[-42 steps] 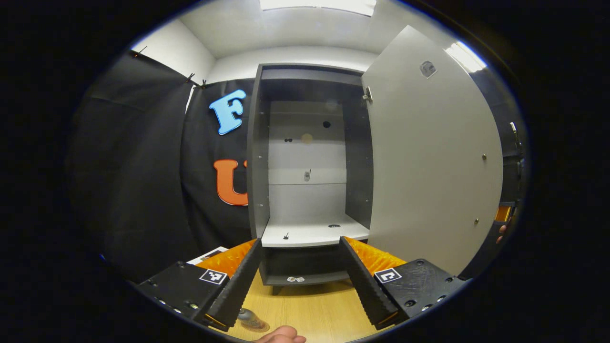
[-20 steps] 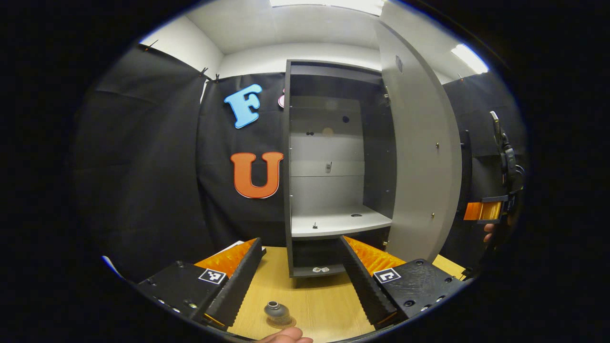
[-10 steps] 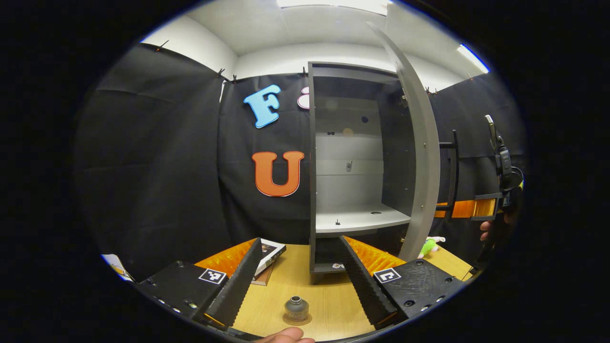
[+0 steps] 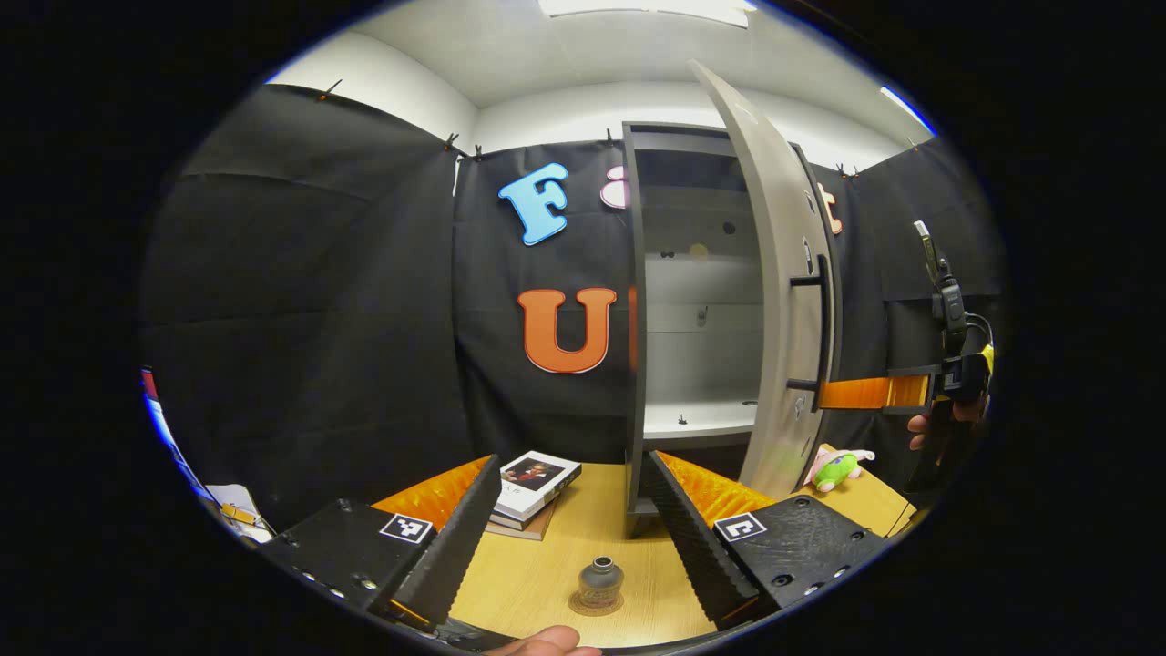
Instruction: Open the cabinet door with the right hand, grasp the bottle in the cabinet with the left hand and place it on the coaster, then close the cabinet door with the right hand.
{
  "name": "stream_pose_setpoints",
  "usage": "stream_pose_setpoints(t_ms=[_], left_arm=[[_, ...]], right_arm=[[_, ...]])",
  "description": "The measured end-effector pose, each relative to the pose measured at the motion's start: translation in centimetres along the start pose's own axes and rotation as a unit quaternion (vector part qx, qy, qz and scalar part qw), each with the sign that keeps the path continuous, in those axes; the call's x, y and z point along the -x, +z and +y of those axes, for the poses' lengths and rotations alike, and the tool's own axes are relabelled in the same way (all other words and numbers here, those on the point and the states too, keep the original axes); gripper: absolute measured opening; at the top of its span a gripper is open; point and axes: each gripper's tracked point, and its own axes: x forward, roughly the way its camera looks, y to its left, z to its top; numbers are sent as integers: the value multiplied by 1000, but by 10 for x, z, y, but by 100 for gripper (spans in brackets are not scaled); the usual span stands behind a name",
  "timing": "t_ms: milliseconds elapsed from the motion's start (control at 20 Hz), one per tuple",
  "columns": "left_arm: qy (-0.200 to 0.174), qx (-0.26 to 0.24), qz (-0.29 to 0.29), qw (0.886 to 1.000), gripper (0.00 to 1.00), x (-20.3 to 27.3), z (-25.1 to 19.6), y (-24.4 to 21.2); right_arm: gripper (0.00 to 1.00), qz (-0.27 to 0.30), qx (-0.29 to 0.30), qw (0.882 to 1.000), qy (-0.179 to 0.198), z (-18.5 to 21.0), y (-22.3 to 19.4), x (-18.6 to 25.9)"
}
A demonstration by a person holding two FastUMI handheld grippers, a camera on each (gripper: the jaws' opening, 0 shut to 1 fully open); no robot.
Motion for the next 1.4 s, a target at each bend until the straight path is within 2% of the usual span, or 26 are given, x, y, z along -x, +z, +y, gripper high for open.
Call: stream_pose_setpoints(t_ms=[150,200,250,400,500,550,600,700,750,850,900,1000,1050,1100,1150,1200,1350,1400], left_arm=[[4,2,6,1000,96,0,1,-3],[3,4,7,1000,100,0,-1,-3],[-1,7,6,1000,97,-2,-5,-1],[-28,10,1,1000,97,-13,-30,5],[-57,5,9,998,97,-23,-54,1],[-70,0,13,997,96,-27,-67,-1],[-85,-3,13,996,96,-34,-80,0],[-118,-6,9,993,96,-41,-112,2],[-124,-14,4,992,96,-44,-123,5],[-115,-34,-4,993,100,-51,-129,8],[-107,-40,-7,993,96,-54,-130,9],[-99,-35,-10,994,96,-60,-133,10],[-94,-28,-11,995,96,-61,-133,12],[-92,-20,-14,995,96,-61,-133,14],[-93,-12,-16,995,96,-62,-135,17],[-94,-6,-15,995,96,-62,-137,17],[-90,8,-24,996,96,-54,-145,22],[-83,18,-29,996,96,-48,-146,24]], right_arm=[[99,4,2,1000,1,-1,-3,1],[99,7,4,1000,-2,-2,-6,0],[99,8,6,1000,-6,-4,-7,0],[99,-2,6,1000,-27,-18,-3,11],[99,-12,10,999,-49,-35,-1,26],[94,-17,12,998,-62,-44,0,34],[99,-21,13,997,-77,-54,0,43],[99,-30,16,993,-110,-72,0,64],[99,-37,19,991,-130,-81,2,77],[99,-62,39,981,-182,-98,12,102],[99,-86,58,970,-221,-107,23,118],[99,-137,100,939,-300,-116,46,146],[99,-158,118,928,-316,-113,57,153],[99,-174,133,923,-316,-104,63,152],[95,-181,139,925,-302,-93,64,145],[99,-174,139,934,-279,-80,55,131],[96,-141,129,954,-232,-53,32,109],[100,-137,126,958,-218,-47,30,105]])
